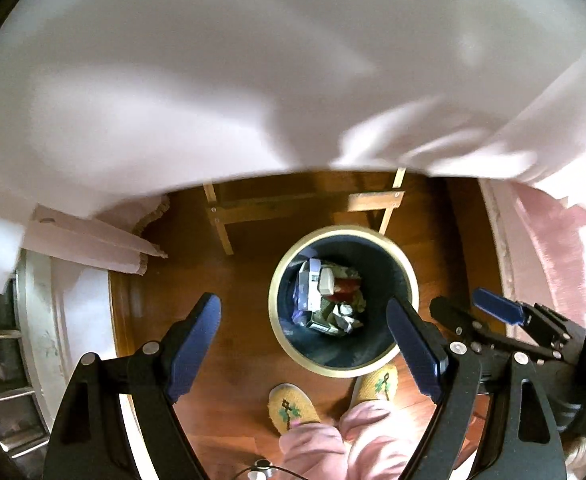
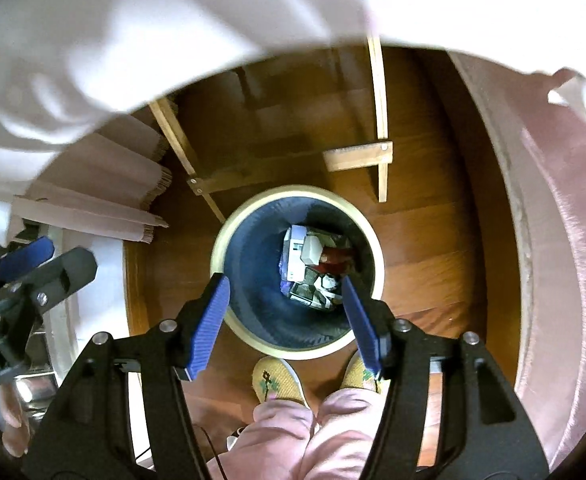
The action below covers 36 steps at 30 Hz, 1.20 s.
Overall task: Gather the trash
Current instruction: 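Raise both tools back toward the table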
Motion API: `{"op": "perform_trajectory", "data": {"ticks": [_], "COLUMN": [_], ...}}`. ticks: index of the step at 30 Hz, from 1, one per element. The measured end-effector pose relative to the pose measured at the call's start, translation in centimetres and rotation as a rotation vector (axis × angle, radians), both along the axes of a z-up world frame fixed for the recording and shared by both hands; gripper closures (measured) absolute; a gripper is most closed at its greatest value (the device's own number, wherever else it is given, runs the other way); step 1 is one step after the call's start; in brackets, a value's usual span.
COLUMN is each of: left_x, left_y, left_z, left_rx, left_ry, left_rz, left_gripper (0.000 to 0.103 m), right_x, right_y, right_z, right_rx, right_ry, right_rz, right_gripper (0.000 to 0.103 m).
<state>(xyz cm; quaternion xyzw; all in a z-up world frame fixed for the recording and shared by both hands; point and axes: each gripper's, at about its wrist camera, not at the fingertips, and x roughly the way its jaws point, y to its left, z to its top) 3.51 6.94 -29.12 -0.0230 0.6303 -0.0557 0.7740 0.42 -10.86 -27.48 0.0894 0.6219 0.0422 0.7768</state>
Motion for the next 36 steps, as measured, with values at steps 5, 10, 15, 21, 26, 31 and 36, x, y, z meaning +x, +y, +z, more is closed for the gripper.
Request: {"op": "perform_trajectory", "data": {"ticks": [5,10,15,21,26,31,36], "left_x": [0.5,0.9,1.0,0.4,0.1,-0.1,0.7], "left_y": [0.2,1.1,1.9,2.7,3.4,4.5,5.3], "left_z": [5.2,11.3,17.8,24.7,29.9,34.5,38.0], "left_rx": [-0.003,-0.025,-0.072,-0.122,-0.113,-0.113,-0.098], "left_ry": [-0.043,-0.091,-0.136,-0.197,-0.246,-0.297,-0.365], "left_rz": [0.002,0.015,0.03,0.034,0.013,-0.005,-0.012], "left_gripper": [0.017,0.017,0.017,0.017,0.017,0.017,0.017], "right_x": [-0.5,-0.5,-0.6,-0.8,-1.1,-1.1,-0.5], "right_y": [0.9,1.1,1.0,1.2,1.7,1.9,2.2], "right_z": [5.1,10.7,15.9,22.2,27.3,32.1,36.3], "right_rx": [-0.012,-0.008,-0.001,-0.002,-0.015,-0.056,-0.11], "right_ry": [-0.047,-0.083,-0.115,-0.149,-0.184,-0.237,-0.346], "right_rz": [0.01,-0.002,-0.017,-0.017,-0.008,-0.011,-0.019], "right_gripper": [0.047,0.046,0.043,0.042,0.042,0.042,0.042]}}
